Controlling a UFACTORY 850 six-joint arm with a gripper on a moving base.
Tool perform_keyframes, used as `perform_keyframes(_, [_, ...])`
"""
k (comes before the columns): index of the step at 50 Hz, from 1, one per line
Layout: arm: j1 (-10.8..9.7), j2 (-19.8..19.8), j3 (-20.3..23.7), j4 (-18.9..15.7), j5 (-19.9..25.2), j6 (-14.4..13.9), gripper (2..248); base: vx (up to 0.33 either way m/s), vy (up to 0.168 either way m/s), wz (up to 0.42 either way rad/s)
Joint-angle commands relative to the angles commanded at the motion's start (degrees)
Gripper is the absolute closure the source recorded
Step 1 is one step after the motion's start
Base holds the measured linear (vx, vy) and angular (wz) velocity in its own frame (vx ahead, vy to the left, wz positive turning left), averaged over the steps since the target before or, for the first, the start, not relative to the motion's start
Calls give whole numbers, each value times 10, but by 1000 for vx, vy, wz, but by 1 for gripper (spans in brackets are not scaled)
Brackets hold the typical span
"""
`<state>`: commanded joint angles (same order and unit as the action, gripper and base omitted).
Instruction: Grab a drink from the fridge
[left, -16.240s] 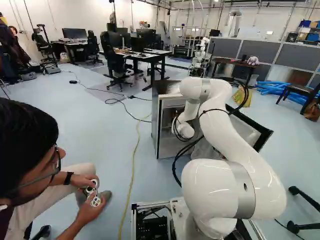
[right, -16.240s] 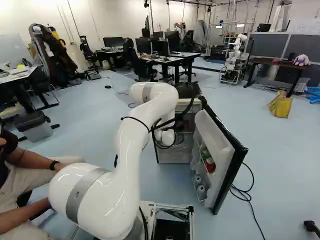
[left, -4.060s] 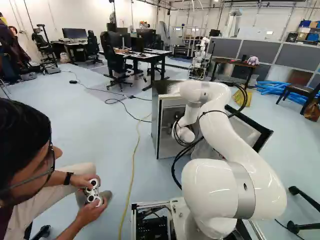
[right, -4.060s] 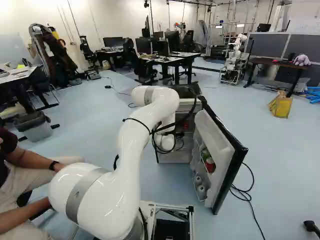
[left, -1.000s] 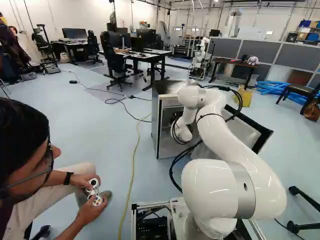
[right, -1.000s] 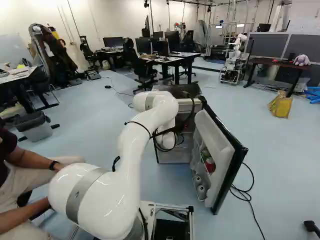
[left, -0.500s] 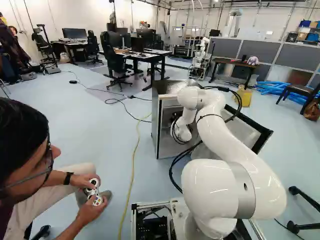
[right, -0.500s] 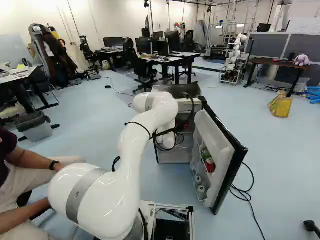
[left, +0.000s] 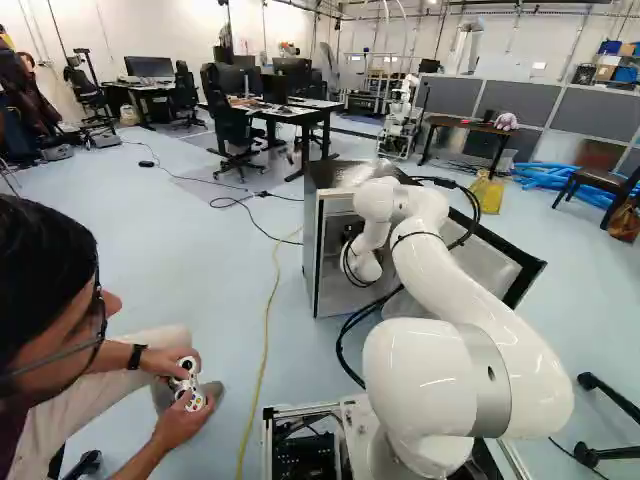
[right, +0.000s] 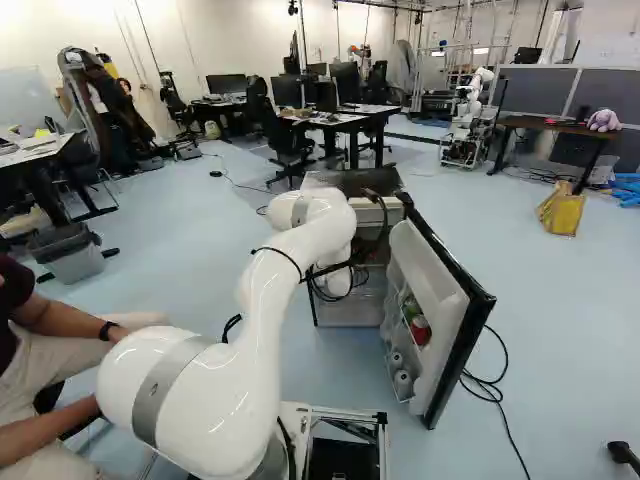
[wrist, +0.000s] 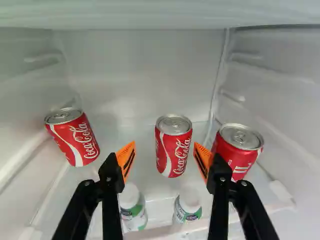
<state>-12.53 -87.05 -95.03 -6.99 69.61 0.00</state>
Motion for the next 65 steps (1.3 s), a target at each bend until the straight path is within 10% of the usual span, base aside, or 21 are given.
perform_keyframes(26, [-1,-26,-46,0,0,0,79,0,0,0])
perform_keyframes(38, [-1,-27,-47,0,0,0,161,0,0,0])
perform_keyframes(65, [-1,-14,-34,0,0,0,161,0,0,0])
